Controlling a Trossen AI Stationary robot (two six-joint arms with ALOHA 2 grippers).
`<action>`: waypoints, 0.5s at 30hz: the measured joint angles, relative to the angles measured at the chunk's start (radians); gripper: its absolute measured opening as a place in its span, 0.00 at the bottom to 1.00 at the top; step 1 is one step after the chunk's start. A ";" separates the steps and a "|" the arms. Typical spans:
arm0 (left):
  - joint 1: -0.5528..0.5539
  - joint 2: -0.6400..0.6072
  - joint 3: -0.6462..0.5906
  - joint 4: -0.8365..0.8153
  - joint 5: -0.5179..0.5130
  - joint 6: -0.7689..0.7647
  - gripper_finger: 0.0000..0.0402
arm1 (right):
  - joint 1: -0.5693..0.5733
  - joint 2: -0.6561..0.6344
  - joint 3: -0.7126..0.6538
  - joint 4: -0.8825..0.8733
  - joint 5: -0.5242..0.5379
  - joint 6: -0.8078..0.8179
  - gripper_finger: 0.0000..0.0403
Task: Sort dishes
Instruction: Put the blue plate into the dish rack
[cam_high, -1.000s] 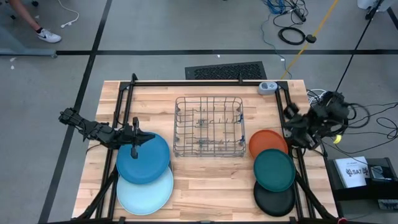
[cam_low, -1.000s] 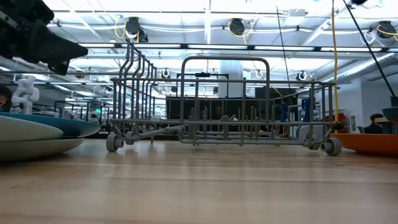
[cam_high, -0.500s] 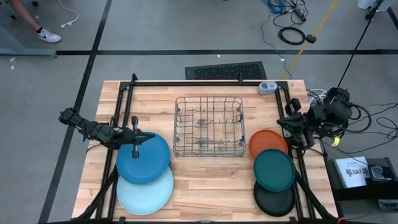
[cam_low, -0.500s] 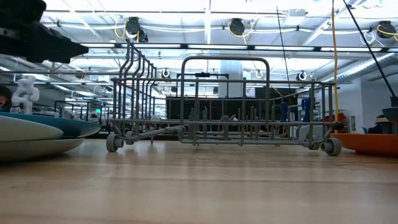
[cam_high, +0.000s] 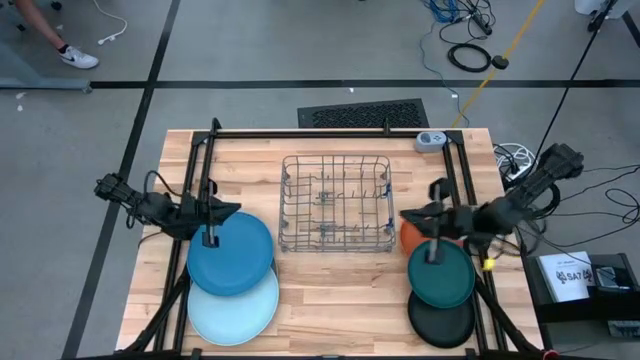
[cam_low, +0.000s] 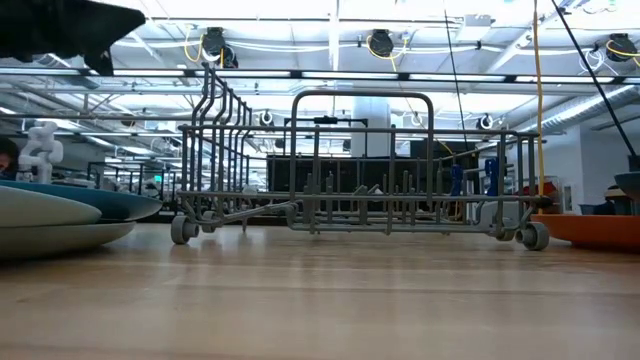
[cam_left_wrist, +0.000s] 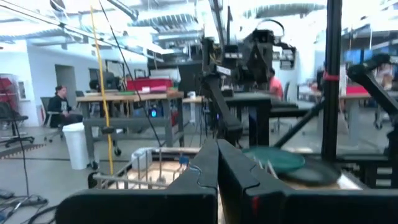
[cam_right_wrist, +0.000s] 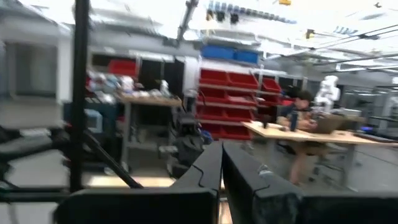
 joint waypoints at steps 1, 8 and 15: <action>0.000 0.000 0.000 0.013 0.000 0.000 0.00 | -0.019 0.039 0.024 -0.004 0.000 0.009 0.02; 0.000 0.000 0.002 0.099 0.085 -0.052 0.00 | -0.133 0.307 0.269 -0.184 -0.012 0.087 0.02; 0.000 0.000 0.002 0.182 0.114 -0.072 0.00 | -0.209 0.600 0.658 -0.562 -0.163 0.182 0.02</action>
